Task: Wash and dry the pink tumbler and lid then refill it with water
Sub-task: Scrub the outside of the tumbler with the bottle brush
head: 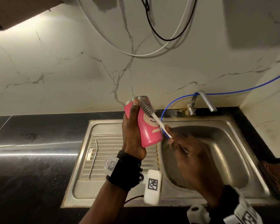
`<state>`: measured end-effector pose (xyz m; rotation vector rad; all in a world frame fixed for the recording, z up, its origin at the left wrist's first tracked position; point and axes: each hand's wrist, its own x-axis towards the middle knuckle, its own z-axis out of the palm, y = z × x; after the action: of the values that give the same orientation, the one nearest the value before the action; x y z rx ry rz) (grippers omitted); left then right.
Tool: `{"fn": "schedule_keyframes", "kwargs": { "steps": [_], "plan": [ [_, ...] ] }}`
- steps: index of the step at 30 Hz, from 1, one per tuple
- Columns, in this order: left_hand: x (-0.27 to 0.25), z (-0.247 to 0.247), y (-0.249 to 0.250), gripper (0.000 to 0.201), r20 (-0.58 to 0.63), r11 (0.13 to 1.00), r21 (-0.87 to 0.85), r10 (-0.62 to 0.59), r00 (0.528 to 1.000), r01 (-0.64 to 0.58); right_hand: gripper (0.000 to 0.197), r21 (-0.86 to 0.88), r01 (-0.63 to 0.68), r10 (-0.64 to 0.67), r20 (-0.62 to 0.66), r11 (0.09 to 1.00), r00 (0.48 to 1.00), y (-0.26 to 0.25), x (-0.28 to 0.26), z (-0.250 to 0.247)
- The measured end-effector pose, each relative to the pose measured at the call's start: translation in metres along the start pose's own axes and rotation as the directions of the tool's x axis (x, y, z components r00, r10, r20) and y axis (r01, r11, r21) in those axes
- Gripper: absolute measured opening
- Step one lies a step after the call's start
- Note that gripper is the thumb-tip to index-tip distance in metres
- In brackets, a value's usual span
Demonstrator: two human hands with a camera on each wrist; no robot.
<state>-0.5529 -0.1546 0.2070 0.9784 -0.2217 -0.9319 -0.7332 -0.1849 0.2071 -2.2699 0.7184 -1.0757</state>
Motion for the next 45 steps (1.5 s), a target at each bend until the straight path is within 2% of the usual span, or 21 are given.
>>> {"fn": "schedule_keyframes", "kwargs": {
  "steps": [5,10,17,20,22,25,28,32,36,39,42,45],
  "plan": [
    [0.003,0.000,0.008,0.070,0.037,1.000,0.007,0.028,0.999,-0.028,0.044,0.069,-0.023,0.024,-0.016,0.997,1.000,-0.001,0.003,0.006],
    [0.002,-0.001,0.021,0.074,0.049,0.999,-0.035,-0.013,0.999,0.015,0.050,0.088,-0.030,0.028,0.017,0.996,0.999,-0.005,-0.012,0.000],
    [-0.012,0.014,0.005,0.080,0.117,0.998,-0.043,-0.045,0.992,0.050,0.047,0.081,-0.037,0.040,-0.033,0.996,0.999,0.003,0.019,0.004],
    [-0.007,0.009,0.014,0.072,0.118,0.996,-0.075,-0.030,0.993,0.039,0.045,0.075,-0.009,0.009,-0.007,0.997,1.000,0.002,0.003,0.001],
    [-0.006,0.005,0.022,0.063,0.101,0.995,-0.097,-0.028,0.994,0.038,0.048,0.081,-0.022,0.021,0.018,0.996,1.000,-0.002,-0.014,-0.002],
    [-0.005,-0.001,0.026,0.059,0.061,0.994,-0.108,-0.024,0.998,0.030,0.055,0.084,-0.051,0.046,0.063,0.995,0.997,-0.002,-0.033,-0.008],
    [-0.007,0.003,0.025,0.062,0.042,0.994,-0.102,-0.035,0.998,0.039,0.055,0.045,-0.069,0.066,0.056,0.997,0.996,0.000,-0.031,-0.013],
    [-0.014,0.013,0.019,0.084,0.073,1.000,-0.014,-0.021,0.997,0.022,0.047,0.030,-0.010,0.010,0.001,0.999,1.000,-0.006,-0.012,-0.008],
    [-0.005,0.006,0.026,0.073,0.065,0.999,-0.052,-0.010,0.998,0.013,0.048,0.021,0.015,-0.016,0.059,1.000,0.998,-0.010,-0.023,-0.010],
    [-0.001,-0.002,0.032,0.078,0.004,0.999,-0.036,0.026,1.000,-0.025,0.048,0.014,-0.007,0.005,0.126,1.000,0.992,-0.007,-0.047,-0.019],
    [-0.006,-0.001,0.026,0.066,0.004,0.999,-0.044,-0.005,1.000,0.005,0.048,-0.032,-0.004,0.009,0.138,0.999,0.990,-0.006,-0.050,-0.022],
    [-0.010,0.003,0.017,0.069,0.056,0.998,-0.025,-0.059,0.997,0.060,0.053,-0.030,-0.002,0.006,0.135,1.000,0.991,-0.008,-0.035,-0.015]
  ]
}}
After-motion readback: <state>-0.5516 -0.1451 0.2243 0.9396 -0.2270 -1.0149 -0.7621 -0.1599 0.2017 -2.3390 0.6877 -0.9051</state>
